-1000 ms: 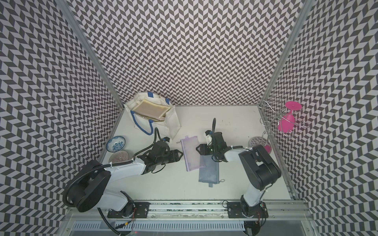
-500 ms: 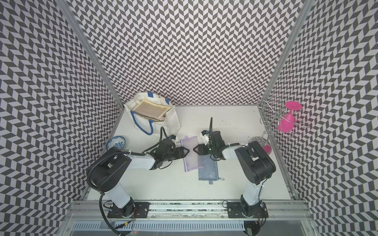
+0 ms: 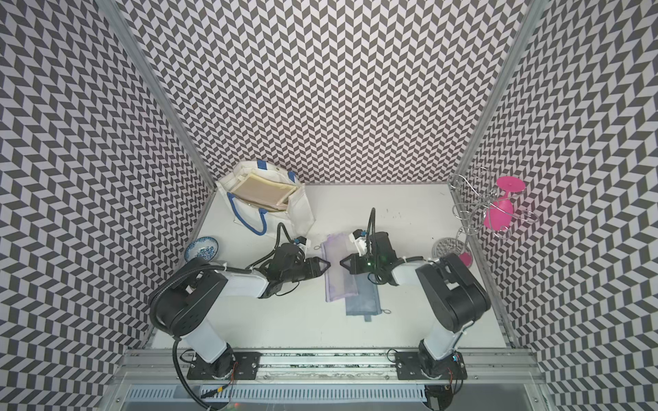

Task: Put the pencil pouch into the canvas bag
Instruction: Pick up the pencil pouch from the center of the board.

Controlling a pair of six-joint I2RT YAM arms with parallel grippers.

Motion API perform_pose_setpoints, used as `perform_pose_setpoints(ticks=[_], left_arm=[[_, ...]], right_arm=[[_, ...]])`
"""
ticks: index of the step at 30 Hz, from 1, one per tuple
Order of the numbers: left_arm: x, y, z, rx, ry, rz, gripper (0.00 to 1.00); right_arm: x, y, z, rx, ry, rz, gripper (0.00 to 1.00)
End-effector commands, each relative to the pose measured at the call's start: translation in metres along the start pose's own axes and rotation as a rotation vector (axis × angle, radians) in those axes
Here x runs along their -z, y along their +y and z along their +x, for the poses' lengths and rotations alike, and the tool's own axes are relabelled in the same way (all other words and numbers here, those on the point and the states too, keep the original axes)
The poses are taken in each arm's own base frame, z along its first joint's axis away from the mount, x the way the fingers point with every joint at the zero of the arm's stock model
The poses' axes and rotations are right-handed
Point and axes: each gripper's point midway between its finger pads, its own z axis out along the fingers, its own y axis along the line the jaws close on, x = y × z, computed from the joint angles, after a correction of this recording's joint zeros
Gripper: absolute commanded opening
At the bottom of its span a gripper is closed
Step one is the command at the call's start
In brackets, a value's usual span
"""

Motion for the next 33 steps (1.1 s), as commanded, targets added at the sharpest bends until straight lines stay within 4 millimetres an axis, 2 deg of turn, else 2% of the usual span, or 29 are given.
perform_pose_setpoints(ticks=[1, 5, 8, 11, 14, 18, 22, 24, 26, 31, 33], left_arm=[[0.028, -0.021, -0.013, -0.061, -0.042, 0.037, 0.63], [0.067, -0.043, -0.024, -0.147, -0.092, 0.056, 0.68], [0.094, -0.061, -0.032, -0.208, -0.152, 0.099, 0.74], [0.112, -0.075, -0.034, -0.263, -0.191, 0.151, 0.83], [0.125, -0.092, -0.035, -0.297, -0.223, 0.227, 0.84], [0.139, -0.122, -0.031, -0.321, -0.240, 0.385, 0.83], [0.141, -0.137, -0.022, -0.340, -0.222, 0.460, 0.79], [0.141, -0.141, -0.018, -0.343, -0.217, 0.491, 0.72], [0.143, -0.143, -0.018, -0.338, -0.221, 0.510, 0.61], [0.150, -0.150, -0.018, -0.346, -0.231, 0.539, 0.20], [0.152, -0.149, -0.020, -0.347, -0.238, 0.521, 0.01]], right_arm=[[0.023, 0.042, -0.027, 0.109, -0.104, -0.119, 0.00], [0.050, 0.083, -0.037, 0.176, -0.147, -0.217, 0.00], [0.072, 0.114, -0.043, 0.223, -0.172, -0.298, 0.00], [0.092, 0.147, -0.044, 0.269, -0.180, -0.414, 0.00], [0.106, 0.177, -0.042, 0.317, -0.172, -0.506, 0.00], [0.109, 0.193, -0.039, 0.356, -0.161, -0.537, 0.00], [0.110, 0.198, -0.035, 0.355, -0.157, -0.569, 0.00], [0.109, 0.198, -0.033, 0.355, -0.150, -0.577, 0.00], [0.108, 0.198, -0.032, 0.355, -0.147, -0.578, 0.00], [0.104, 0.194, -0.034, 0.340, -0.148, -0.565, 0.01], [0.101, 0.191, -0.037, 0.329, -0.154, -0.545, 0.07]])
